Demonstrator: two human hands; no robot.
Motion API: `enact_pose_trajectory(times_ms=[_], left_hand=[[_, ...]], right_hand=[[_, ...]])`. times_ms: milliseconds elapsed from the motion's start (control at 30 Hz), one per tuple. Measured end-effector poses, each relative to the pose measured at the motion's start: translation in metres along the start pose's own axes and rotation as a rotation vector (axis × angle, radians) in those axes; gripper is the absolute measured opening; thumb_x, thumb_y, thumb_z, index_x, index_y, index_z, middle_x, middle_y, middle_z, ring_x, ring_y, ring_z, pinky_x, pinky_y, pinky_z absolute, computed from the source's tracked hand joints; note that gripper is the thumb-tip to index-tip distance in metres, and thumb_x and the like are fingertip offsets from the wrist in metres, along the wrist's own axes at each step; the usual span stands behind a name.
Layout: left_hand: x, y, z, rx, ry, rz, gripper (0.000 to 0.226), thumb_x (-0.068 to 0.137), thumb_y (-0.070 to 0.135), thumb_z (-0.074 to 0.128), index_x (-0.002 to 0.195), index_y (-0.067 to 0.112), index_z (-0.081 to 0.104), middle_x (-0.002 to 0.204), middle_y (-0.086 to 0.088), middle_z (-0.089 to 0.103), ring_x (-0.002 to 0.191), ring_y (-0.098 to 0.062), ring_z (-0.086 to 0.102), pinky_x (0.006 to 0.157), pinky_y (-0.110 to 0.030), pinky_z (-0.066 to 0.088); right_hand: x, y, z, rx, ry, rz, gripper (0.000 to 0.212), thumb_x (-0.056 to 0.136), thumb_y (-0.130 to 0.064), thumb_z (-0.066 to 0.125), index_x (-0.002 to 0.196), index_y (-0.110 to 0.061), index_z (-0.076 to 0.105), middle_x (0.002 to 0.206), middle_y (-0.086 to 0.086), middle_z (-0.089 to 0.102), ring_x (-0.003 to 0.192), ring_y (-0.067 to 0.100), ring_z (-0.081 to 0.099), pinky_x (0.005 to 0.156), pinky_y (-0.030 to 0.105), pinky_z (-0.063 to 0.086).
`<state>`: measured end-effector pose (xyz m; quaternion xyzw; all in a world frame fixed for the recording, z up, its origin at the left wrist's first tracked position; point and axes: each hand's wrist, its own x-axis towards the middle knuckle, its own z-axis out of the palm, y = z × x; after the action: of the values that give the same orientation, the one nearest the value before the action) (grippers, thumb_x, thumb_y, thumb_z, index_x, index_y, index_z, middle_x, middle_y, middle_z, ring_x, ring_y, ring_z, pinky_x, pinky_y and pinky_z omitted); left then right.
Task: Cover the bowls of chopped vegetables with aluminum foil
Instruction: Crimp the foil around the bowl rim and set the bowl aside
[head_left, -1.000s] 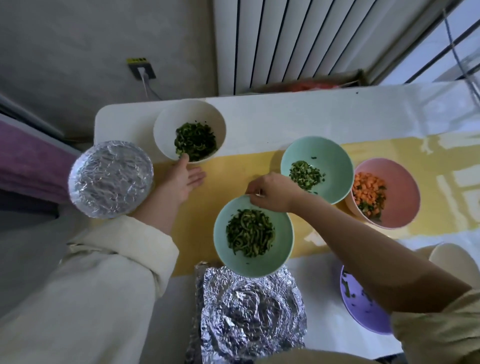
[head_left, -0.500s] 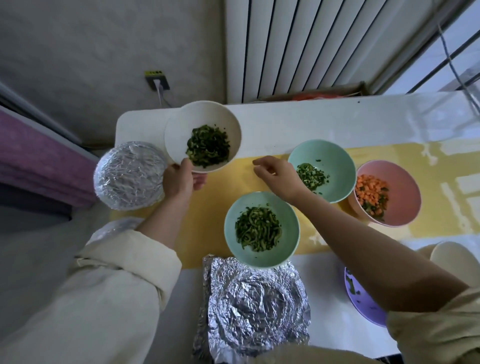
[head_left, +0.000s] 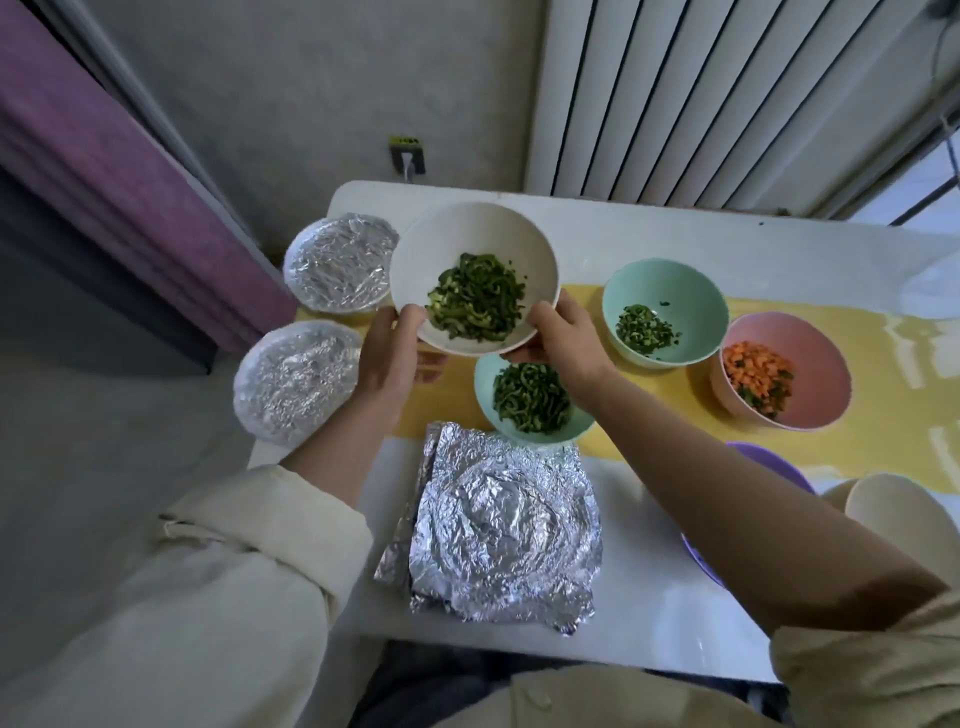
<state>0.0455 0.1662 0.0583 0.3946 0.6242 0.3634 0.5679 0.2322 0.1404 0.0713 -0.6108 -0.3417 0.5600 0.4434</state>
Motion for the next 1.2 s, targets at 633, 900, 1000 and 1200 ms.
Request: enact_pose_trajectory(times_ms=[633,900,1000,1200], left_hand=[[-0.197,-0.143,-0.107,-0.249,0.615,-0.284,0.04,0.094,0.012,0.038,0.131,0.004,0.05,0.128,-0.022,0.056,0.066,-0.032,0.065,0.07,-0.05,0.061],[-0.203,-0.166,-0.148,-0.3,0.52,-0.436,0.046,0.096,0.004,0.037,0.142,-0.002,0.038,0.129,-0.024,0.05,0.089,-0.037,0.064,0.054,-0.034,0.061],[-0.202,-0.169,-0.158,-0.354,0.484,-0.47,0.046,0.097,0.001,0.036,0.143,0.0,0.038,0.129,-0.022,0.05,0.094,-0.034,0.062,0.065,-0.038,0.061],[-0.188,-0.174,-0.178,-0.281,0.365,-0.465,0.043,0.094,-0.001,0.039,0.137,0.001,0.042,0.123,-0.018,0.052,0.081,-0.025,0.062,0.064,-0.039,0.059]], right_hand=[[-0.135,0.146,0.056,-1.089,-0.541,-0.243,0.045,0.09,-0.017,0.062,0.134,-0.012,0.053,0.143,0.01,0.045,0.126,0.026,0.046,0.104,0.031,0.035],[-0.124,0.159,0.101,-1.259,-0.59,-0.372,0.049,0.095,-0.026,0.058,0.142,-0.018,0.047,0.158,0.002,0.029,0.144,0.024,0.024,0.114,0.036,0.02],[-0.123,0.169,0.108,-1.425,-0.633,-0.28,0.057,0.098,-0.045,0.047,0.15,-0.026,0.032,0.16,-0.006,0.02,0.149,0.019,0.006,0.116,0.042,0.012],[-0.126,0.182,0.107,-1.633,-0.623,-0.43,0.053,0.095,-0.054,0.046,0.142,-0.03,0.044,0.146,0.001,0.042,0.141,0.025,0.02,0.112,0.044,0.013]])
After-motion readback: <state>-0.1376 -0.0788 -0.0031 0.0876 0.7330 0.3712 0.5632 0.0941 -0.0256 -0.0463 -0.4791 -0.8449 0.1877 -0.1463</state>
